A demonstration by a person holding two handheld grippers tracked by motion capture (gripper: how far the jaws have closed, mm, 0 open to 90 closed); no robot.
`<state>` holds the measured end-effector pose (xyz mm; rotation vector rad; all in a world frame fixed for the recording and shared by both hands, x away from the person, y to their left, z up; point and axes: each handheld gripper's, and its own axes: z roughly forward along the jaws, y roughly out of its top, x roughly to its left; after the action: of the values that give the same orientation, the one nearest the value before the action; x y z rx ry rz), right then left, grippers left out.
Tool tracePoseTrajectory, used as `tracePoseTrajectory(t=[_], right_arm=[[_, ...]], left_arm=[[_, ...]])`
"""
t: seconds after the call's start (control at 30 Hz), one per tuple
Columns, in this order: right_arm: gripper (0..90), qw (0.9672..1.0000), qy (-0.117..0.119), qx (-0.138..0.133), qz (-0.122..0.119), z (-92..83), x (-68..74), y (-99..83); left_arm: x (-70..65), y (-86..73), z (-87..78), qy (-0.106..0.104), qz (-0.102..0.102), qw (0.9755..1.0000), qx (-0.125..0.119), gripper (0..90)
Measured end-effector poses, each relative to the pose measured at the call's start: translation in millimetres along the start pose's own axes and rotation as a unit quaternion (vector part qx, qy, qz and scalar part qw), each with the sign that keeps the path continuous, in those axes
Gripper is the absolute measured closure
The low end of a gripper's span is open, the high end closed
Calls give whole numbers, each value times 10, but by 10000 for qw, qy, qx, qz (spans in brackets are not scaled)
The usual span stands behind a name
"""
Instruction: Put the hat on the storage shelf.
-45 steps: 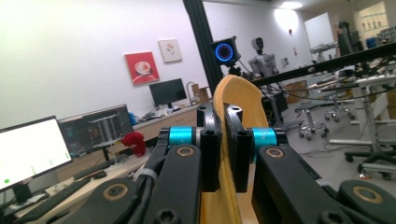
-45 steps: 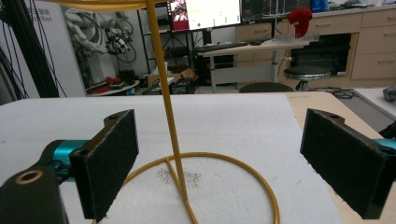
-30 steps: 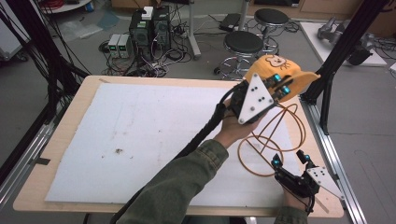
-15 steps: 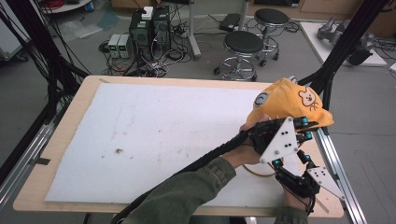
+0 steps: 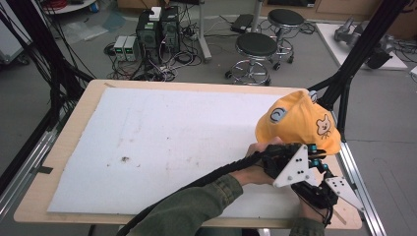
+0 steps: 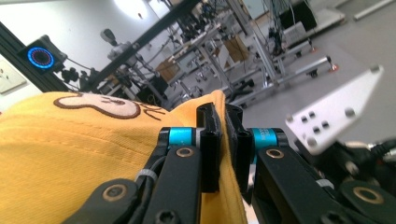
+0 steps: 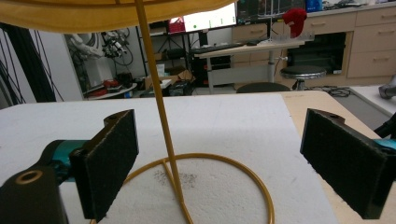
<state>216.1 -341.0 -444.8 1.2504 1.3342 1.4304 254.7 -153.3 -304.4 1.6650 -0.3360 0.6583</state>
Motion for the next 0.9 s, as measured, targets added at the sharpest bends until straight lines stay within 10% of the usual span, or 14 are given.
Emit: tracePoseTrajectory(t=[0.57,0.9], right_arm=[[102,10000,20,48,15,7,10,-6],[102,10000,24,84,-18,16,5,-10]], left_arm=[[-195,-159,15,-394,266,9966,675,854],[-159,-140,-16,-547,56,9963,659,747]])
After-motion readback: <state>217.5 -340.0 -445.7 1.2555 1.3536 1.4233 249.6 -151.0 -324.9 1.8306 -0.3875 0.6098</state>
